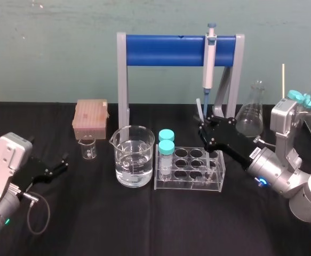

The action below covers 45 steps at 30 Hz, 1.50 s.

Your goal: Pick up the stirring rod with one hand, then place it down.

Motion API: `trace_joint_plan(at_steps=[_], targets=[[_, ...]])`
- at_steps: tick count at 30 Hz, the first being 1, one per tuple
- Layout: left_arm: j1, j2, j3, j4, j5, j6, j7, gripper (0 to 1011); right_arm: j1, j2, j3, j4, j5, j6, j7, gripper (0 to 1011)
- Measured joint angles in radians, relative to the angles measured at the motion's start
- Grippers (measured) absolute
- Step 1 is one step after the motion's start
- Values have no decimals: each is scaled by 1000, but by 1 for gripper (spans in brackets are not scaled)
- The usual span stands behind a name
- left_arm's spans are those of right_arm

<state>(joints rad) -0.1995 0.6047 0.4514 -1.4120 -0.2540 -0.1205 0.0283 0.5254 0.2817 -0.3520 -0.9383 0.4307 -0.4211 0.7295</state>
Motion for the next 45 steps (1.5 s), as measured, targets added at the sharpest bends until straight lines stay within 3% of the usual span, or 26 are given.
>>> trace_joint_plan(at_steps=[16,38,45], targets=[[0,0,0,0,0,0,0,1000,17,-7,-16,63,-18,7,7,72],[0,0,0,0,0,0,0,1000,15,-5,-16,59,-23,15,-1,72],[0,0,0,0,0,0,0,1000,15,-5,-16,59,-23,14,-1,242]])
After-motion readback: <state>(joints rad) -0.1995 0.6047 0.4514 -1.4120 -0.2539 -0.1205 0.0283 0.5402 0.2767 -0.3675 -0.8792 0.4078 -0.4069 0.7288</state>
